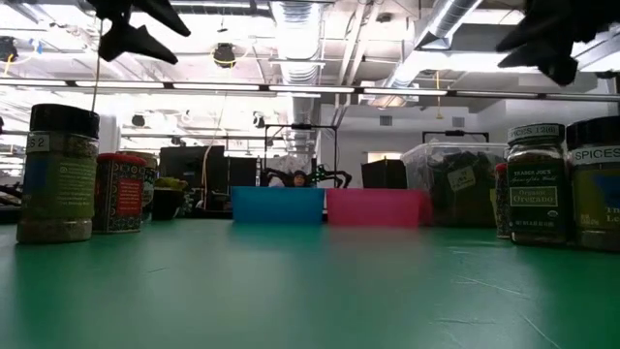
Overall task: Sort spices by type
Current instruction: Put the top dark green spice bottle into the yellow bin
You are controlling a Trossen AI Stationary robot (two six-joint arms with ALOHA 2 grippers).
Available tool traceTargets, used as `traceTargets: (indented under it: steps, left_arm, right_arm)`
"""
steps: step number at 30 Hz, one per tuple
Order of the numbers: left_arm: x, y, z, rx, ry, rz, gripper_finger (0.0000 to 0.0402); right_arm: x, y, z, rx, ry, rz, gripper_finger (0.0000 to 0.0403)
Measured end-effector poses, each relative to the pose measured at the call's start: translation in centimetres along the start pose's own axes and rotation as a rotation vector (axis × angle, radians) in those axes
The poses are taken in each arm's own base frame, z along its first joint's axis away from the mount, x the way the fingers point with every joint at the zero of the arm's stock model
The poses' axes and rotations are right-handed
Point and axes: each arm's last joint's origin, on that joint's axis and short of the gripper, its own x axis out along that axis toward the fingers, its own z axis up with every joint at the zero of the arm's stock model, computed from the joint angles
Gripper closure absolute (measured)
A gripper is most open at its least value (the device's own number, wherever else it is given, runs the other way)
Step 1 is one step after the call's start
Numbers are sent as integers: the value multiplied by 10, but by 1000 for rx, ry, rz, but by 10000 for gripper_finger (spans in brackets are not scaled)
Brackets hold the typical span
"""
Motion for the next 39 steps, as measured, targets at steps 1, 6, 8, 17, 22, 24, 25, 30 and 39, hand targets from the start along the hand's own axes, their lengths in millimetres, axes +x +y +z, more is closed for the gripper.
traceTargets:
  steps: [1,6,8,17,22,24,25,30,39]
  left_arm:
    - [-1,-1,3,5,31,-3,152]
    - [-9,-5,17,29,87,-35,155]
    - [-12,-5,22,60,69,-48,156]
    - [-16,-7,40,410,-73,-33,157]
    - [-14,-8,42,536,-91,-30,158]
    - [-14,-9,41,556,-74,-51,158]
    - [-14,-9,40,559,-69,-76,158]
    - [-13,-9,40,565,-38,-158,158]
    - [-2,-8,44,543,-9,-187,158]
  right_arm:
    - [2,6,4,-36,55,-40,258]
    - [16,33,21,-191,294,-220,260]
    - [23,43,27,-224,355,-265,252]
    - [53,64,42,-111,465,-350,126]
    - [68,53,38,15,586,-477,72]
    - [73,50,37,55,623,-509,64]
    - [76,50,37,67,637,-516,62]
    - [93,50,31,50,728,-540,60]
    - [99,45,21,-21,826,-610,60]
